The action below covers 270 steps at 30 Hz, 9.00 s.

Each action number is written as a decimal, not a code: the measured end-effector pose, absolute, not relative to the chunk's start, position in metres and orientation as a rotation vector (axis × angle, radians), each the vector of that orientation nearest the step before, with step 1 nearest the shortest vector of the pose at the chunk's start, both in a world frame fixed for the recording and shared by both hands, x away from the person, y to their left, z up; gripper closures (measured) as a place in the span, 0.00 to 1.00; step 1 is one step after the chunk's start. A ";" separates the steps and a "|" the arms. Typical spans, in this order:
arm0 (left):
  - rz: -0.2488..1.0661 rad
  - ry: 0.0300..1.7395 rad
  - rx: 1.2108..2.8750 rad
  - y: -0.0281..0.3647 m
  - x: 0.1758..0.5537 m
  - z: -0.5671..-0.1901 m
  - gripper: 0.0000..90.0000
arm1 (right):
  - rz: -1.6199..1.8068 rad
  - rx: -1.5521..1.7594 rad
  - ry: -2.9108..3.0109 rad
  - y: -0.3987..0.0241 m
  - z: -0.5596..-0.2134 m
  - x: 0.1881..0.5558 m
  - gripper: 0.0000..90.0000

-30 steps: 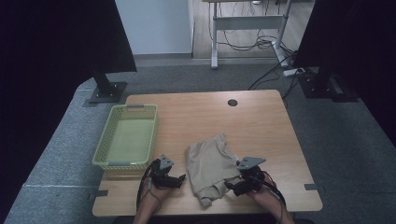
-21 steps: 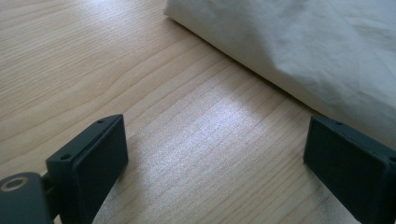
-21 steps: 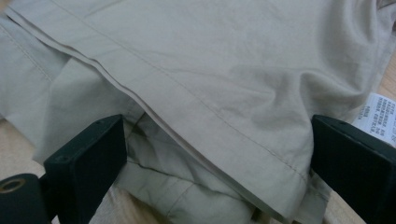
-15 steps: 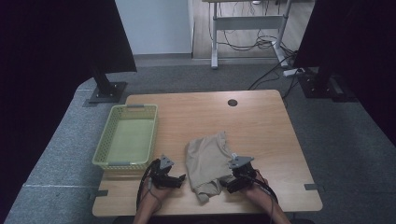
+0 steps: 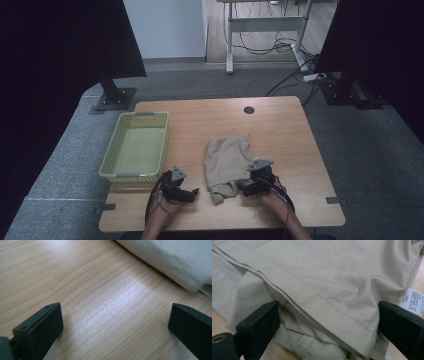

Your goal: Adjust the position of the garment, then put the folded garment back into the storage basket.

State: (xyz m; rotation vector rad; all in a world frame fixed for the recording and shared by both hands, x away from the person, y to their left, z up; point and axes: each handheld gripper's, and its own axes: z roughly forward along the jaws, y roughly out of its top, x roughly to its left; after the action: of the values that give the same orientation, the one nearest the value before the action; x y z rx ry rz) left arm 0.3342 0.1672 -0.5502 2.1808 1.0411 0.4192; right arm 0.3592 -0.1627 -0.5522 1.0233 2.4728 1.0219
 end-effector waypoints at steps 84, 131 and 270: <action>0.431 1.062 2.164 0.165 0.333 -0.550 0.02 | 1.064 1.021 2.423 -0.127 -0.530 0.419 0.06; 0.441 1.082 2.154 0.165 0.334 -0.550 0.03 | 1.162 1.126 2.342 -0.215 -0.518 0.361 0.05; 0.277 0.992 2.320 0.050 0.494 -0.528 0.87 | 0.995 1.203 2.346 -0.240 -0.555 0.347 0.04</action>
State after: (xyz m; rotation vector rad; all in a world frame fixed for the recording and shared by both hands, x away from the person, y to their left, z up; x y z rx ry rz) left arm 0.4942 0.0496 -0.5276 2.3204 0.9921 0.2772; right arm 0.3468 -0.2403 -0.5549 1.2029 2.3456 0.9946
